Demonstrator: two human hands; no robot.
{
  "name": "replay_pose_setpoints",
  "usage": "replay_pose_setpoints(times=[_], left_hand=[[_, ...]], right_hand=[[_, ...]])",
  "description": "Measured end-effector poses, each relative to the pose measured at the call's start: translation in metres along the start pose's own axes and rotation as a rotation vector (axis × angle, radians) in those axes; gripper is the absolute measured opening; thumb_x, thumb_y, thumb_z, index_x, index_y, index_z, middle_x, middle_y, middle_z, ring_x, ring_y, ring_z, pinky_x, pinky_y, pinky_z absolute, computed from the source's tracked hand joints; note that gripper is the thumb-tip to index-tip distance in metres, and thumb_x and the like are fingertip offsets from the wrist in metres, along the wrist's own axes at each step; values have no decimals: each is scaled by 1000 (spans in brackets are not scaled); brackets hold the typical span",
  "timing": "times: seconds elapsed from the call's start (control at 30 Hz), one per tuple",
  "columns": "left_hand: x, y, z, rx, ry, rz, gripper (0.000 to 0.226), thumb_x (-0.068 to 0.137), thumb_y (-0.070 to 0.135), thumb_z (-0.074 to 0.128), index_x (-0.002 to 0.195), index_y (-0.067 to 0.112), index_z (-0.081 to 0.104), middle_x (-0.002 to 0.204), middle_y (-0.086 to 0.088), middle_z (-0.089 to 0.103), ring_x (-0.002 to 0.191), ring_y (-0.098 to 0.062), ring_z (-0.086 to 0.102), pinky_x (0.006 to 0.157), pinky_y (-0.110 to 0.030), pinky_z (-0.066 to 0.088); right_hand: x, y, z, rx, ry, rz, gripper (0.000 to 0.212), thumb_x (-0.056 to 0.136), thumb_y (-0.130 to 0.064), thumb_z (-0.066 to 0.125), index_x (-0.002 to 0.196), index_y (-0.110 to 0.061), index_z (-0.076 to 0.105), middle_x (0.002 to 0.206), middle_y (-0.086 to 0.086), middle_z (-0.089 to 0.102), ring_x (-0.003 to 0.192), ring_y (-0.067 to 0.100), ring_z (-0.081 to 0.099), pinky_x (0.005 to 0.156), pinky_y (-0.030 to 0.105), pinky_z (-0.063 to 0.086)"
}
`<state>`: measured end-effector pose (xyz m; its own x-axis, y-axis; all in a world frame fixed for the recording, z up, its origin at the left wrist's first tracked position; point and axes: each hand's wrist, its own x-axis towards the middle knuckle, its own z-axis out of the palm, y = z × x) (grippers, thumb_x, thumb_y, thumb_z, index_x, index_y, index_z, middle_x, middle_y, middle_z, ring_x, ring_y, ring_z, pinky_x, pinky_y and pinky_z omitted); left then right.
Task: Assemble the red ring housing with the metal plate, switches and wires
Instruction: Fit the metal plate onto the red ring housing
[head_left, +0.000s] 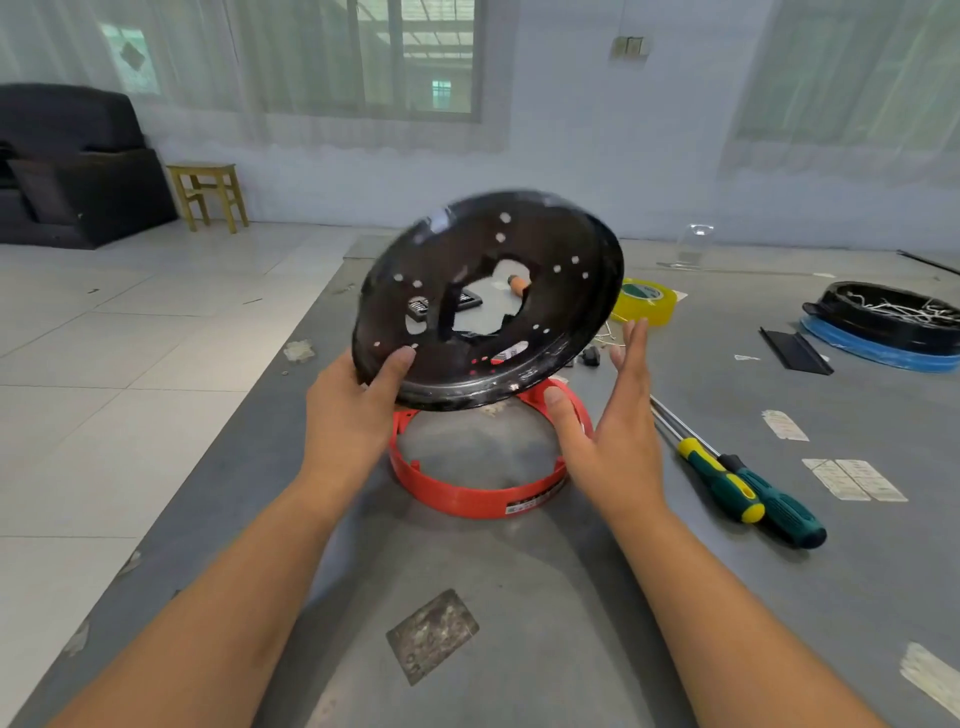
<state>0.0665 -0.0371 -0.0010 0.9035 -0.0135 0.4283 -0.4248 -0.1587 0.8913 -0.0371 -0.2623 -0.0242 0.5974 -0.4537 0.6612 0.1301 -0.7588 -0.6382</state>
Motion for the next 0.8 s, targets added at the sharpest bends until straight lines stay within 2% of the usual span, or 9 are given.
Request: replay_pose_setpoints(times=[0.07,0.13,0.2,0.27,0.37,0.5,0.67,0.73,0.8], left_hand=[[3,-1,1,-79,-2,-62,10,97,39,74,88,36,74,82,29,76,82,11,71,72,-14,54],[4,-2,2,-150,-34,-160,14,96,40,76,92,26,77,86,9,81,83,-16,78,71,-33,59],[4,-4,2,-197,-67,-208,14,96,35,76,97,21,77,89,0,82,83,-33,78,63,-35,56],[4,-5,2,-211,-71,-221,10,95,27,77,103,22,75,96,0,82,88,-33,78,67,-34,54],[4,-6,0,-213,-95,-246,26,94,20,78,119,25,70,110,0,80,96,-27,76,73,-35,54],[-4,-4,0,-188,-106,-233,21,98,37,73,119,35,70,112,14,79,106,-8,74,95,-41,59],[-23,-16,11,-181,-197,-223,25,105,57,53,112,40,70,121,8,75,118,-10,67,107,-32,52],[-28,-23,14,-124,-211,-193,39,104,64,48,109,32,71,125,-4,69,126,-20,59,93,-14,53],[-28,-30,15,-168,-190,-174,60,96,72,43,115,22,71,126,-5,70,130,-23,59,103,-24,51]], right_hand=[[0,3,1,35,-30,-58,98,93,-57,64,159,-46,-7,169,-12,13,151,7,27,119,46,35],[-1,4,2,30,-105,-140,89,94,-56,63,160,-46,4,169,-9,16,154,10,21,121,28,28],[-1,3,1,-47,-180,-173,78,91,-63,58,157,-52,18,168,-3,23,154,11,21,118,19,26],[-2,0,-1,-143,-195,-191,70,87,-71,56,150,-52,33,163,1,32,150,16,30,117,33,33],[-1,-2,-5,-162,-168,-231,60,81,-73,62,133,-46,51,155,1,43,141,16,40,112,36,38],[0,5,-8,-115,-173,-186,42,79,-69,65,109,-40,57,147,-1,50,129,25,54,103,46,49],[-6,29,-11,-152,-229,-109,38,81,-73,53,106,-46,50,148,-1,48,137,16,41,97,29,38],[-5,35,-10,-105,-255,-83,31,84,-72,53,104,-49,48,136,-6,53,126,7,46,94,23,38],[-4,36,-9,-74,-270,-76,28,87,-69,55,104,-48,48,121,-13,55,108,-5,49,88,10,36]])
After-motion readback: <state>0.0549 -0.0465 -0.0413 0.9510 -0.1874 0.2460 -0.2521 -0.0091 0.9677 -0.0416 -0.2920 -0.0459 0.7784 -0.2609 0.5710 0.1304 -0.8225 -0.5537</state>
